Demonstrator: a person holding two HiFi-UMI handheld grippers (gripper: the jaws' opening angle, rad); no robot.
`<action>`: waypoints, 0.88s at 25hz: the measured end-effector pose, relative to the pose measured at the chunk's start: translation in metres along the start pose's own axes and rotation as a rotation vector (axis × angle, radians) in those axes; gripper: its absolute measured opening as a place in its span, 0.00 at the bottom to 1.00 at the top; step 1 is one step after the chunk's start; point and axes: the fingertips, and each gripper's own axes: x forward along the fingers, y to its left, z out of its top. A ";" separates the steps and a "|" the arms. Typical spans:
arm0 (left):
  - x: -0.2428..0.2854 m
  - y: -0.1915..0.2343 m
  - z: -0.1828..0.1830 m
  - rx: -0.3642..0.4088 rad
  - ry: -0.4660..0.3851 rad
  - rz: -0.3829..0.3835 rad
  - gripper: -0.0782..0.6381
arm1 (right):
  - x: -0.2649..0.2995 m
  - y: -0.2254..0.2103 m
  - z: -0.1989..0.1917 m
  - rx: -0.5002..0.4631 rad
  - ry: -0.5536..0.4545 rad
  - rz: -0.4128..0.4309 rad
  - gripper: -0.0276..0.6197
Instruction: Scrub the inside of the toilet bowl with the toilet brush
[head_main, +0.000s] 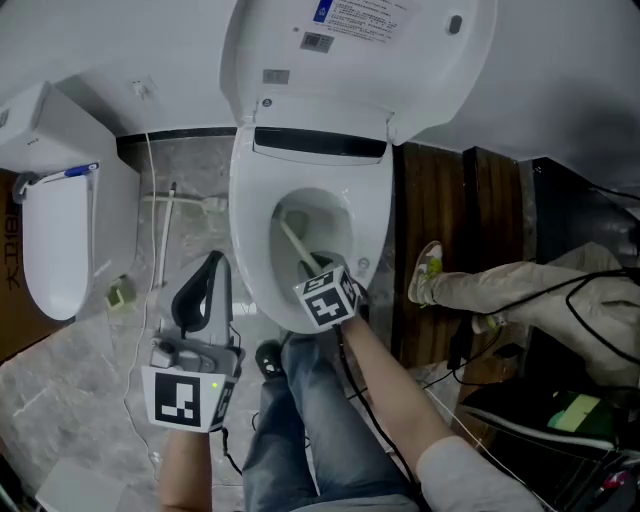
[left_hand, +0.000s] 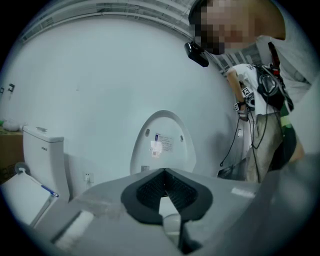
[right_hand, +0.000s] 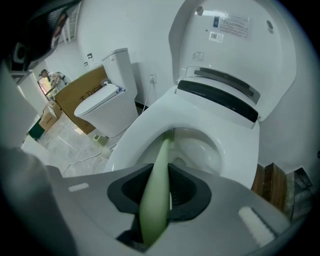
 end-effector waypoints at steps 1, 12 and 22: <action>-0.001 -0.001 0.000 0.000 -0.002 -0.001 0.11 | -0.001 0.003 -0.001 -0.014 0.003 0.005 0.18; -0.016 -0.014 0.005 0.000 -0.009 -0.022 0.11 | -0.021 0.026 -0.028 -0.154 0.033 0.051 0.18; -0.032 -0.035 0.012 0.020 -0.034 -0.064 0.11 | -0.044 0.044 -0.065 -0.265 0.069 0.093 0.18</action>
